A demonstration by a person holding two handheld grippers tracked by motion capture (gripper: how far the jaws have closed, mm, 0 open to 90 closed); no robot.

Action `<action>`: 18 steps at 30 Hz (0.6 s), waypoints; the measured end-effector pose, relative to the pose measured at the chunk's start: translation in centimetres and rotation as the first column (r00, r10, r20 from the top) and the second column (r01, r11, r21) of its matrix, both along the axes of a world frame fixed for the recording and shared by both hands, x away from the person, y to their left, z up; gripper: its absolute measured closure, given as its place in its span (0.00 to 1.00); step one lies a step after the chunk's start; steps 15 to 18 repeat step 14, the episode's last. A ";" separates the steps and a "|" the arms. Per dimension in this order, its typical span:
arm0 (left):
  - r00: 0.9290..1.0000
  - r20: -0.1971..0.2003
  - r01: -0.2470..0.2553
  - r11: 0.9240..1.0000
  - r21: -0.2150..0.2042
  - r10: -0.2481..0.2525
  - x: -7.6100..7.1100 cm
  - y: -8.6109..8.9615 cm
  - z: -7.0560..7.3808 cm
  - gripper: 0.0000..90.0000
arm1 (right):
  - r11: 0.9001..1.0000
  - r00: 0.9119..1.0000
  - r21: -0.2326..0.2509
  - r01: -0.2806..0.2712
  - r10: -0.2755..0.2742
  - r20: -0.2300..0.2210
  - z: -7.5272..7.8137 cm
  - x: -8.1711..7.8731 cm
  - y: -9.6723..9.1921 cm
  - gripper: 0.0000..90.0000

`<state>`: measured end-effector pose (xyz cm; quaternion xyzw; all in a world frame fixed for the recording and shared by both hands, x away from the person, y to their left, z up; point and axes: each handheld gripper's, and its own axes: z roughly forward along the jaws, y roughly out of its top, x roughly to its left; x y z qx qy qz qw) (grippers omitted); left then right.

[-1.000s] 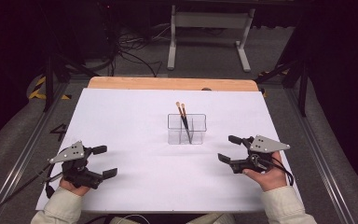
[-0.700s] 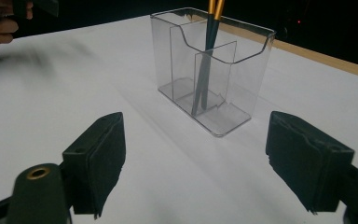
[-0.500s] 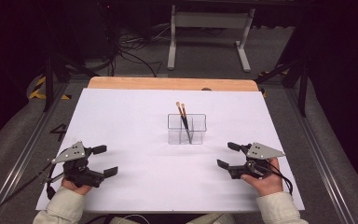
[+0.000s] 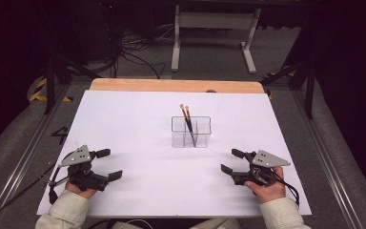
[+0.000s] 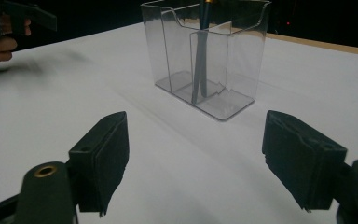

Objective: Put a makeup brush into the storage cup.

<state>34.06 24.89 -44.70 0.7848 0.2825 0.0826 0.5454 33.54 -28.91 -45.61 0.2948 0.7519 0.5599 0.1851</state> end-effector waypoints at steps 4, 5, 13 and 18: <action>1.000 0.000 -0.003 1.000 -0.001 0.003 0.0 0.0 -0.1 0.01 | 1.000 1.000 0.002 0.003 -0.003 0.001 0.0 0.0 0.0 0.25; 1.000 0.000 -0.004 1.000 0.001 0.004 0.0 0.0 -0.1 0.01 | 1.000 1.000 -0.002 0.003 -0.003 0.001 0.0 0.0 0.0 0.25; 1.000 0.003 -0.007 1.000 0.002 0.007 0.1 0.0 -0.1 0.01 | 0.999 1.000 -0.032 0.013 -0.012 0.018 0.2 -0.1 0.0 0.25; 1.000 0.003 -0.007 1.000 0.002 0.007 0.1 0.0 -0.1 0.01 | 0.999 1.000 -0.032 0.013 -0.012 0.018 0.2 -0.1 0.0 0.25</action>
